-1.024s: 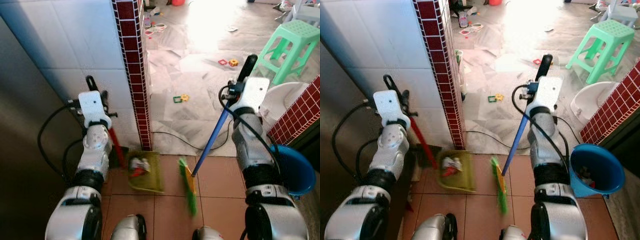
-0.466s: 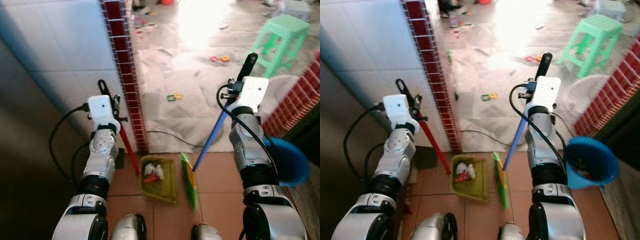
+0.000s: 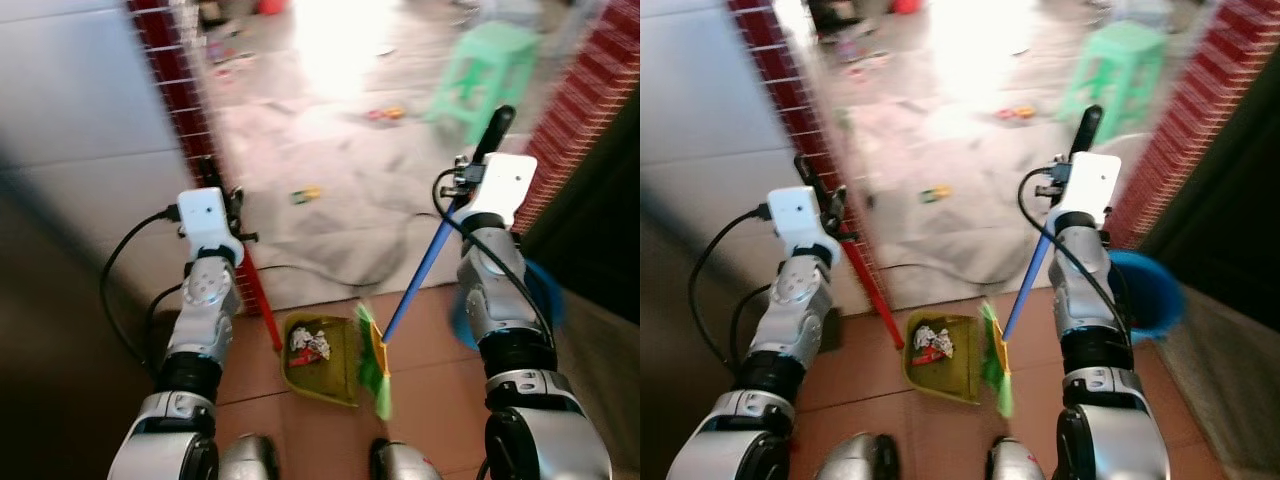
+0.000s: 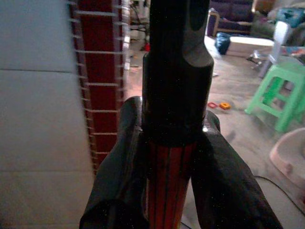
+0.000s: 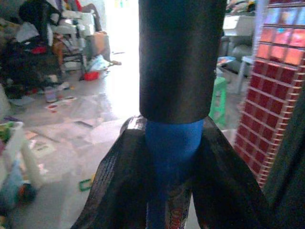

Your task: Sweep floor

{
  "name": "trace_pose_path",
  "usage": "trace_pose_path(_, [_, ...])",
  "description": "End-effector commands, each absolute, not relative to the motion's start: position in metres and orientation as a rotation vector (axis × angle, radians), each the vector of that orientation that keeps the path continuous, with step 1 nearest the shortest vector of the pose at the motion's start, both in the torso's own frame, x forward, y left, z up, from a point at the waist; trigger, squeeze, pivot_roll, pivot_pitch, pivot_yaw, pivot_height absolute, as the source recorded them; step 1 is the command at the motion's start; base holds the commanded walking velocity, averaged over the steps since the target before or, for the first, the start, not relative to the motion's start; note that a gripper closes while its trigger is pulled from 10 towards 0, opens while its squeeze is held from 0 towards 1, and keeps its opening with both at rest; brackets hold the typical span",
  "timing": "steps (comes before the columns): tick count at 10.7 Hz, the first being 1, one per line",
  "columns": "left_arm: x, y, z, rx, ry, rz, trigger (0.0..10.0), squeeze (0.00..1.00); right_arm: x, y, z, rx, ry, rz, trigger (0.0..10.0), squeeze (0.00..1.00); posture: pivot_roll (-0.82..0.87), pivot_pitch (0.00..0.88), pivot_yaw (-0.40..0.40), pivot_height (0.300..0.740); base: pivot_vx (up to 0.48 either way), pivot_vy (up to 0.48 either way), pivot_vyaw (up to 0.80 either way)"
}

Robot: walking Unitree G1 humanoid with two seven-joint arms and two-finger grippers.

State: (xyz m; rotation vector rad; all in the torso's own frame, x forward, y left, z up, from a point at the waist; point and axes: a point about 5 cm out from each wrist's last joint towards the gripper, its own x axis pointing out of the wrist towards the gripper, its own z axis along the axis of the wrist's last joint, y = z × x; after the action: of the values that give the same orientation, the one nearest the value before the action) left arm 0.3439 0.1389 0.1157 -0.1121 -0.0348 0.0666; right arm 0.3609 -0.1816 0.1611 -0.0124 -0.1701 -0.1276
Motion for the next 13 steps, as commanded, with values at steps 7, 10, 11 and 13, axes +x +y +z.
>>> trace_pose_path(7, [0.340, 0.146, 0.120, -0.054, -0.067, 0.048, 10.0, 0.00, 0.363, -0.160, 0.152, -0.101, -0.164, 0.038, 10.0, 0.00, -0.11, 0.000, 0.077, 0.740, 0.000, -0.307, -0.12])
trace_pose_path(10, [0.337, 0.162, 0.111, 0.002, -0.017, 0.134, 10.0, 0.00, 0.375, -0.148, 0.161, -0.103, -0.126, 0.147, 10.0, 0.00, -0.12, 0.000, 0.068, 0.740, 0.000, 0.000, 0.00])
trace_pose_path(11, [0.332, 0.165, 0.108, 0.022, -0.006, 0.115, 10.0, 0.00, 0.377, -0.144, 0.164, -0.135, -0.128, 0.181, 10.0, 0.00, -0.11, 0.000, 0.050, 0.740, 0.000, 0.000, 0.00])
trace_pose_path(13, [0.324, 0.173, 0.110, 0.107, -0.038, 0.061, 10.0, 0.00, 0.379, -0.139, 0.169, -0.196, -0.119, 0.237, 10.0, 0.00, -0.09, 0.000, 0.035, 0.740, 0.000, 0.000, 0.00])
